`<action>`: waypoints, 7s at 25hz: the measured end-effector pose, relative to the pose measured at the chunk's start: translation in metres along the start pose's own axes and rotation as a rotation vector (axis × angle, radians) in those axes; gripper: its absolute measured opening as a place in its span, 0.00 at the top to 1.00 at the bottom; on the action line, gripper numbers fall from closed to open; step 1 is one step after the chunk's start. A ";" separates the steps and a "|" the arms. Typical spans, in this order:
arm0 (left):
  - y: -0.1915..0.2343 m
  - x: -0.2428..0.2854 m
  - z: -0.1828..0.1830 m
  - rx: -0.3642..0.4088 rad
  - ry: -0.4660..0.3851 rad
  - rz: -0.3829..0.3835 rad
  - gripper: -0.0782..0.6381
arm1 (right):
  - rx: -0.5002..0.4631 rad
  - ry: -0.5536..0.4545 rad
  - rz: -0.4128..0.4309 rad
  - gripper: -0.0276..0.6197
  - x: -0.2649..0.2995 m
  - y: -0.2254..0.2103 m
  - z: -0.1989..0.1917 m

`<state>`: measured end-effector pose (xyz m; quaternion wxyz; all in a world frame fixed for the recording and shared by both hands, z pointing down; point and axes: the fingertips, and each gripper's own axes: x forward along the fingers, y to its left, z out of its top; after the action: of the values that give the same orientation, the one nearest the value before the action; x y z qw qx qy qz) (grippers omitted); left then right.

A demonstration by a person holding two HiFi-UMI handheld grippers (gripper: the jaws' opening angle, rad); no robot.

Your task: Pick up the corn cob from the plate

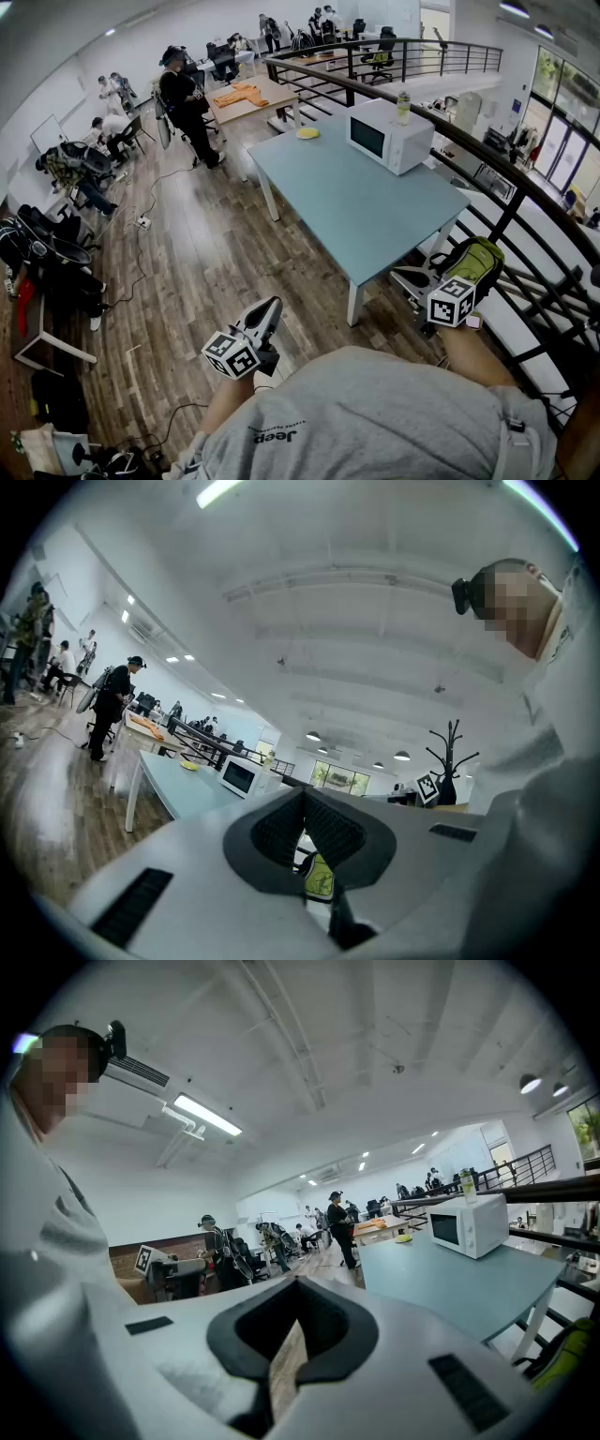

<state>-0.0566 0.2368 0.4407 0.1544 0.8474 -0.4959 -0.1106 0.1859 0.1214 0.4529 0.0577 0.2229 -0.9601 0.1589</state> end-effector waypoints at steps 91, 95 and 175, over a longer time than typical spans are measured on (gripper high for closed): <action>0.739 0.698 0.066 0.012 0.057 0.132 0.87 | -0.426 0.461 -0.071 0.56 0.840 -0.716 0.160; 0.770 0.723 0.051 0.018 0.068 0.144 0.87 | -0.462 0.550 -0.081 0.51 0.892 -0.757 0.127; 0.068 0.431 0.190 0.357 -0.019 0.032 0.87 | -0.609 0.128 -0.287 0.56 0.168 -0.310 0.355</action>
<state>0.0324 -0.2006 0.2755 -0.0015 0.8521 -0.5227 -0.0264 0.1597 -0.3289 0.2350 0.2035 0.3179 -0.9167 -0.1312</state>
